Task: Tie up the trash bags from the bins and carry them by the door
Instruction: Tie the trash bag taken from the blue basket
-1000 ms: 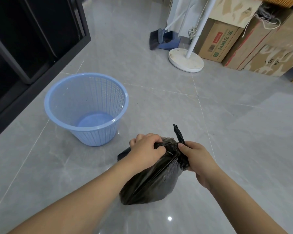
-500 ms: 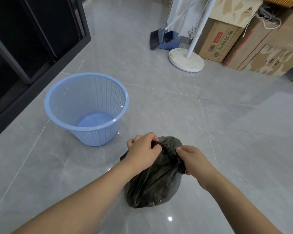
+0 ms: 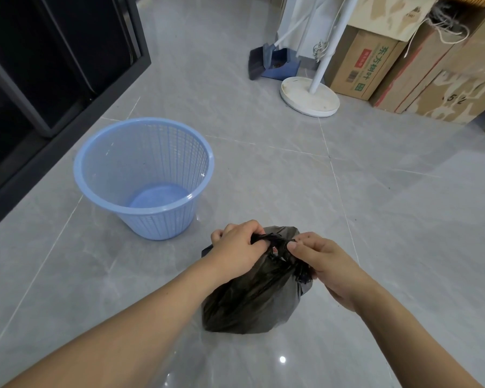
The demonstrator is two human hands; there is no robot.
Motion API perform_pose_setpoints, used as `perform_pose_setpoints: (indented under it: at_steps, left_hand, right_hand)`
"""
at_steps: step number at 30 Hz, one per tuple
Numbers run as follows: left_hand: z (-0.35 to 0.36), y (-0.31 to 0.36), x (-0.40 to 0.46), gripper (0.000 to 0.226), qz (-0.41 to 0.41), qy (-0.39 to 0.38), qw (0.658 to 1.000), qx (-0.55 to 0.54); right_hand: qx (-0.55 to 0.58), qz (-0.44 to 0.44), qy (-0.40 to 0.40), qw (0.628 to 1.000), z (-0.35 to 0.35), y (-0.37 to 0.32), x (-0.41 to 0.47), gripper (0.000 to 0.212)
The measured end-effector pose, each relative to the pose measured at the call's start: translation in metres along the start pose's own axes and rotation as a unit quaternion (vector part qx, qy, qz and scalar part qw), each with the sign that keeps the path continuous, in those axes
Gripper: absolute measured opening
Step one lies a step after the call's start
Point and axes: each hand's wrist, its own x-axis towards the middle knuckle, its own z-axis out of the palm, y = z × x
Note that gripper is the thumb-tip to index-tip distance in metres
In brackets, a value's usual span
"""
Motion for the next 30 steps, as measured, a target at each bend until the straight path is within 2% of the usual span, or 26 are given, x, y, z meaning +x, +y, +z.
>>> perform_pose_setpoints:
  at_steps: [2,6,8,11,17,21,24,26,30]
  left_hand:
    - [0.000,0.001,0.000,0.014,-0.001,0.002,1.000,-0.003]
    - [0.001,0.001,0.003,0.014,0.004,0.012,1.000,0.000]
    - [0.001,0.000,0.005,0.013,-0.004,0.011,1.000,0.002]
    - [0.001,-0.003,0.008,0.011,-0.019,0.010,1.000,0.006]
    - [-0.003,-0.002,0.006,0.011,0.001,0.019,0.999,0.027]
    - [-0.005,-0.001,0.004,0.011,0.010,0.015,0.999,0.030]
    - [-0.004,0.004,0.004,0.011,0.018,0.022,0.999,0.035]
    - [-0.005,0.006,0.003,0.011,0.010,0.016,0.999,0.031]
    - [-0.010,0.006,-0.005,0.030,0.010,-0.061,0.998,-0.023]
  right_hand:
    - [0.038,-0.006,-0.006,0.999,-0.001,0.002,0.000,0.030]
    - [0.083,0.013,0.004,0.996,0.001,0.003,-0.001,0.037]
    - [0.083,0.014,0.011,0.996,0.002,0.005,0.002,0.034]
    - [0.061,0.003,0.013,0.998,0.003,0.006,0.005,0.016]
    - [-0.041,0.014,0.003,0.999,-0.001,0.005,0.007,0.018]
    - [-0.130,0.019,0.008,0.991,-0.002,0.004,0.008,0.009]
    - [-0.175,0.026,0.017,0.984,-0.002,0.001,0.008,0.028]
    - [-0.167,0.040,0.013,0.985,-0.003,-0.001,0.007,0.034]
    - [-0.100,0.056,-0.019,0.993,-0.008,-0.007,0.007,0.036]
